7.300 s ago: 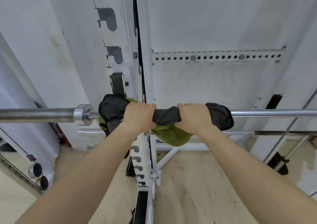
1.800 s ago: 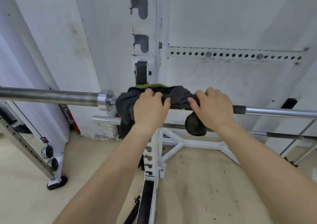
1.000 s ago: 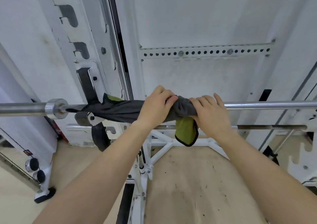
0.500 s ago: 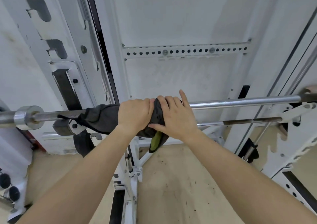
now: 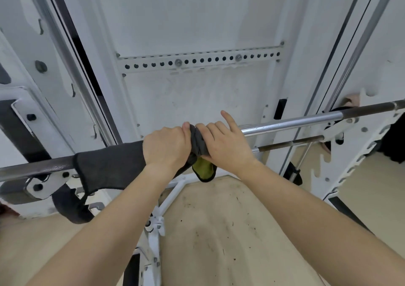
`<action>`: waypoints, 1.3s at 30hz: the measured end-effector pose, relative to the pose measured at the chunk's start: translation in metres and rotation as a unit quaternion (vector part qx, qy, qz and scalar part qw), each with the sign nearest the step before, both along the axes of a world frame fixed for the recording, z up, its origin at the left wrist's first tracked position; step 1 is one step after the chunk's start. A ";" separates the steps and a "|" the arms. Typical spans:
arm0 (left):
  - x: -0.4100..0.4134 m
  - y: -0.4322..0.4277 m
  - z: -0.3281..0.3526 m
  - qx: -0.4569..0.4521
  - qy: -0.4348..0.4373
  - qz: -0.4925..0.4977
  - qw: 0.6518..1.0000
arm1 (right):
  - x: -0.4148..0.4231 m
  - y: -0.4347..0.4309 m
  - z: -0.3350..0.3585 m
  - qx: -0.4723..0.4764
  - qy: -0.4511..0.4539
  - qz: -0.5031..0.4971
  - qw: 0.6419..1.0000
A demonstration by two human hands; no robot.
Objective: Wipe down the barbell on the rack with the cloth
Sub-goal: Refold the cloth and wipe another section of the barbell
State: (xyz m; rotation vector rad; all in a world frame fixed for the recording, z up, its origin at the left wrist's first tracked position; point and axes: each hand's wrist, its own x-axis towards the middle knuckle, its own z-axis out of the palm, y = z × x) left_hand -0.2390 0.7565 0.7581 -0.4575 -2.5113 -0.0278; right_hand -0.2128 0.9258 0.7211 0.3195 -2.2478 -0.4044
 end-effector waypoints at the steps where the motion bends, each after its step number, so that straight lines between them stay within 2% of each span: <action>1: 0.001 0.011 0.001 0.001 -0.005 -0.003 1.000 | 0.001 0.010 0.000 -0.004 0.002 -0.003 1.000; 10: 0.023 0.130 0.005 -0.003 -0.019 -0.038 0.999 | 0.021 0.146 -0.003 -0.017 0.006 -0.038 0.999; 17: 0.046 0.288 0.010 -0.003 -0.032 -0.100 0.994 | 0.054 0.293 0.008 -0.035 -0.058 -0.102 0.993; 21: 0.057 0.334 0.015 -0.007 -0.050 -0.109 0.993 | 0.062 0.337 0.012 -0.056 -0.081 -0.117 0.988; 25: 0.056 0.304 0.019 -0.040 -0.044 -0.116 0.991 | 0.056 0.298 0.010 -0.138 -0.075 -0.095 0.983; 30: 0.035 0.174 0.009 -0.115 -0.002 -0.050 0.992 | 0.028 0.165 0.009 -0.133 -0.073 -0.016 0.988; 33: 0.022 0.109 0.005 -0.105 0.004 -0.028 0.994 | 0.015 0.089 0.007 -0.131 -0.061 0.007 0.990; 35: 0.017 0.094 0.007 -0.101 -0.002 -0.024 0.995 | 0.012 0.072 0.006 -0.122 -0.038 0.018 0.992; 39: 0.011 0.100 0.006 -0.128 -0.004 -0.024 0.991 | 0.009 0.093 0.002 -0.051 0.007 0.029 0.998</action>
